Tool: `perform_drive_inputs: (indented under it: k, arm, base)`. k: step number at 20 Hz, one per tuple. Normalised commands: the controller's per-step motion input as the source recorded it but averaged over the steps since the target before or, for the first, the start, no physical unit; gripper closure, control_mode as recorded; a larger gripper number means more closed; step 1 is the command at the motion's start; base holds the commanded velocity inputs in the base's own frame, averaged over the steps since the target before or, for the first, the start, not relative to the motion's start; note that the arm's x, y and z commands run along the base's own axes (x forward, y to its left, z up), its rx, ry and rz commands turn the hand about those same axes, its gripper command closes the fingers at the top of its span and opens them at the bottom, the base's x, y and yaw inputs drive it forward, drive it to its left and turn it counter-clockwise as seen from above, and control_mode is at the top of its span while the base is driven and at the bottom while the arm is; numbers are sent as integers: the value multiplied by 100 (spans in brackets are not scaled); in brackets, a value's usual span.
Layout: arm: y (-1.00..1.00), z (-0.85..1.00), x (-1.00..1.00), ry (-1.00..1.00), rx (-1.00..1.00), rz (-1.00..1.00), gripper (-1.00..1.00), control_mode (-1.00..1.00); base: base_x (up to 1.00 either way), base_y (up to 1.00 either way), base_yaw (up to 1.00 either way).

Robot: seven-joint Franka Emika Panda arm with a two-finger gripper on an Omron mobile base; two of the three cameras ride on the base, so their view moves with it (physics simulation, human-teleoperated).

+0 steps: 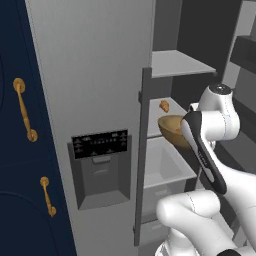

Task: Pick the chicken drumstick and lemon wedge from their plates and place them in the bowl. Then put the bowl in the fridge.

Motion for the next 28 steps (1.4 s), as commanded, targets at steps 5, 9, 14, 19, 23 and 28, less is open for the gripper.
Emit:
perform_drive_inputs:
  k: [5, 9, 14, 19, 23, 28]
  arm:
    - [1, 0, 0, -2, 0, 0, 100, -100]
    - [34, 0, -8, -26, -2, 18, 100, -100]
    - [-1, -1, 62, -7, 0, 14, 100, -100]
    - [-12, -4, 100, 0, 0, 3, 100, -100]
    - [-9, -15, 89, 4, 0, 2, 100, -100]
    - [-6, -55, 70, 0, 0, 3, 100, -100]
  base:
    - [0, 0, 0]
    - [0, 0, 0]
    - [0, 0, 0]
    - [0, 0, 0]
    - [0, 0, 0]
    - [0, 0, 0]
